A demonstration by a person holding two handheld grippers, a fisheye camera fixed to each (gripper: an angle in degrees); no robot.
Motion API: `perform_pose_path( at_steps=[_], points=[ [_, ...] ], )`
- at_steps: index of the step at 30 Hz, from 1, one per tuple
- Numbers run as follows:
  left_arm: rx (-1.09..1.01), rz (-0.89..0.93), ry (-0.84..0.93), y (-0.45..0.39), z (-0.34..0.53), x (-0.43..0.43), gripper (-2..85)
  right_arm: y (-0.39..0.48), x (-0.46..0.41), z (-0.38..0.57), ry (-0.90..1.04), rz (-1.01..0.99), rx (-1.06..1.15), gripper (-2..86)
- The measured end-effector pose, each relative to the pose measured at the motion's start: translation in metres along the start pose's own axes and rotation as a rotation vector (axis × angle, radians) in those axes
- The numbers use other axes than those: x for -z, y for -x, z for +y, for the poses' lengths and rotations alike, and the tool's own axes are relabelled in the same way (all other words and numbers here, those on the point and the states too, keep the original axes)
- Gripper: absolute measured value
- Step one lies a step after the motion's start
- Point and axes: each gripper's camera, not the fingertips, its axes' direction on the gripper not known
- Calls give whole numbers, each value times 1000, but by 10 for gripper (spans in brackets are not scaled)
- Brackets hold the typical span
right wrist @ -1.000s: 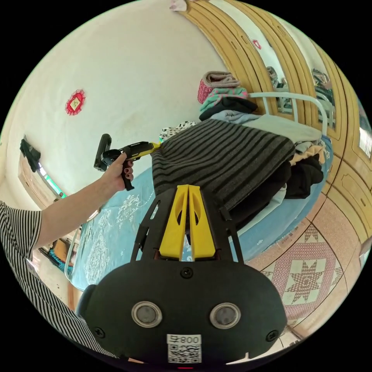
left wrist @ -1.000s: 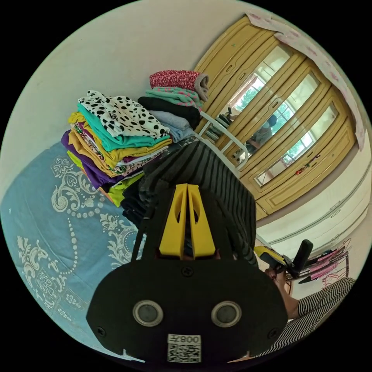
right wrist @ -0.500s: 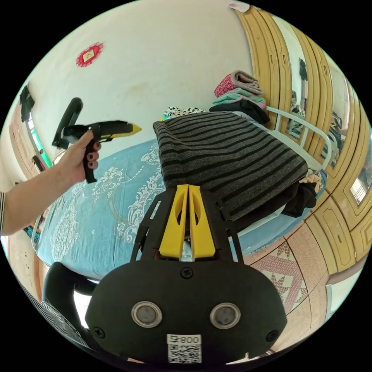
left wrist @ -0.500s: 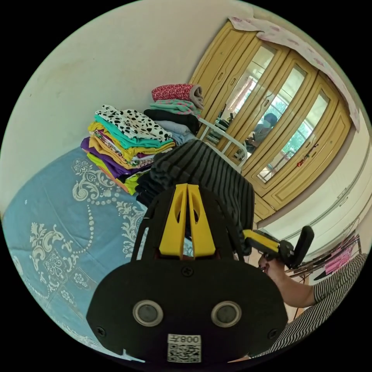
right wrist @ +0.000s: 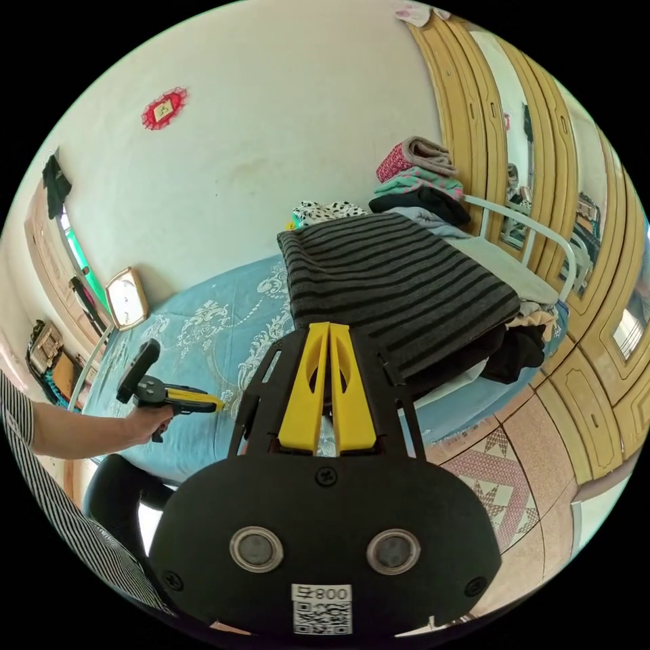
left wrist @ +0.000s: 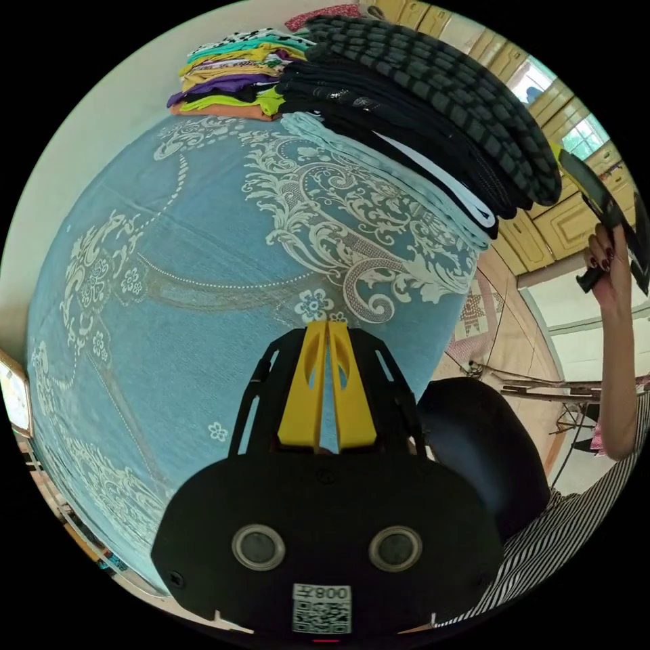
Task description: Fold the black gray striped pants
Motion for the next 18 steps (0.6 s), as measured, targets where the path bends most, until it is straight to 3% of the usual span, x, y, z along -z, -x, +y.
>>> perform_pose_path(
  at_steps=[4, 10, 18],
  points=[
    [0, 65, -5, 0, -10, -7, 2, -20, 29, -19, -154, 32, 37, 0],
    [-108, 63, -12, -14, -30, -22, 2, -60, 6, -98, -227, 143, 156, 6],
    [-296, 215, 16, -5, -67, -53, 3, -125, -115, -230, -83, 187, 87, 41]
  ],
)
